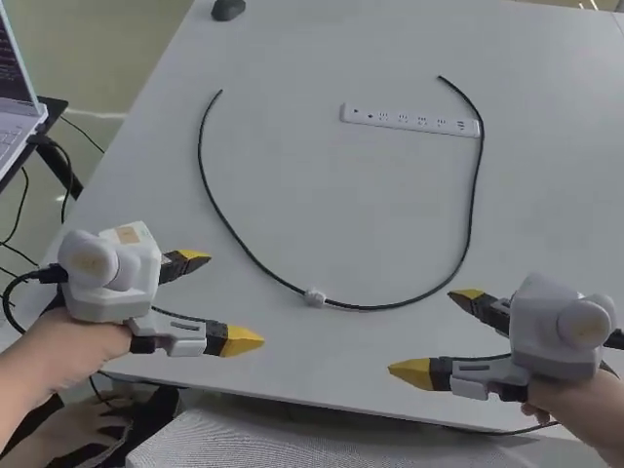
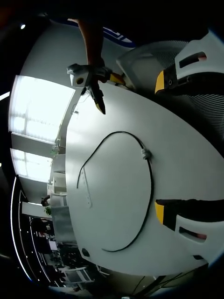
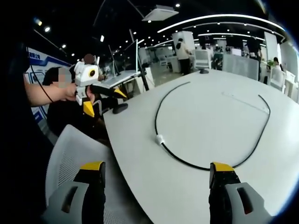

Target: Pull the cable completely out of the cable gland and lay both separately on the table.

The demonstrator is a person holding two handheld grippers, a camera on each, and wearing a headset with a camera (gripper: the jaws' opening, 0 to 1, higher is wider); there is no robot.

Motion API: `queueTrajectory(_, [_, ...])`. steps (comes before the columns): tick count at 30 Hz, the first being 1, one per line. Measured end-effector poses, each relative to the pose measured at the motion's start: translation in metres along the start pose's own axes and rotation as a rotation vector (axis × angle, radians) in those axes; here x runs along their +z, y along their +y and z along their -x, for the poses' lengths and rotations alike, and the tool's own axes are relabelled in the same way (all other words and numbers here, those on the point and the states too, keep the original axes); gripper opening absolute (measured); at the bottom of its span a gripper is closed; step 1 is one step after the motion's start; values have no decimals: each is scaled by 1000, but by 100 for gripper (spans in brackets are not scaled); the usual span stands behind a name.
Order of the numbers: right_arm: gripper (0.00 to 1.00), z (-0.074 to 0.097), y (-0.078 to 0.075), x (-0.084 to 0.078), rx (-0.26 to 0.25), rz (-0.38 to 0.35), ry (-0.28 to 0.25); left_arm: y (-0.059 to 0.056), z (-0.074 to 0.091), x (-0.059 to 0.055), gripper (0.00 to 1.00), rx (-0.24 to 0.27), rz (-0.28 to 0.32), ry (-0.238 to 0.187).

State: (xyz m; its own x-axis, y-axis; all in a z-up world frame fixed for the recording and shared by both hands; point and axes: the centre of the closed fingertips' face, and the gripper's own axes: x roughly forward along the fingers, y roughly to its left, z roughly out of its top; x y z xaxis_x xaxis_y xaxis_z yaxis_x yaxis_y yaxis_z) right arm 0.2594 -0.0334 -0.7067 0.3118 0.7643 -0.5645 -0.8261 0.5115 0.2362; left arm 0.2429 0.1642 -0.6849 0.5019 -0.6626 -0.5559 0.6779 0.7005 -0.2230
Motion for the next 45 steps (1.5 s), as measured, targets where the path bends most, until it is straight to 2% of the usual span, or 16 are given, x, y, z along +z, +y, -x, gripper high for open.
queueTrajectory(3, [92, -4, -2, 5, 6, 6, -2, -2, 0, 1, 91, -15, 25, -5])
queueTrajectory(5, [91, -9, -3, 10, 9, 13, -3, -1, 0, 1, 91, -9, 15, -9])
queueTrajectory(12, [85, -26, -4, 17, 16, 38, 31, 4, 1, -8, 90, 2, 4, 2])
queueTrajectory(17, [80, -40, -5, 17, 21, 56, 68, 6, 1, -17, 89, -1, 0, 17])
queueTrajectory(26, [72, -65, -7, 17, 44, 91, 134, 8, -2, -20, 88, -12, 2, 21])
queueTrajectory(31, [71, -76, -9, 17, 49, 111, 164, 10, -6, -28, 89, -10, -34, 52])
queueTrajectory(39, [67, -95, -14, 15, 63, 123, 215, 18, -6, -28, 90, -1, -34, 36])
queueTrajectory(45, [62, -105, -15, 13, 74, 135, 251, 20, -8, -32, 89, -10, -37, 53])
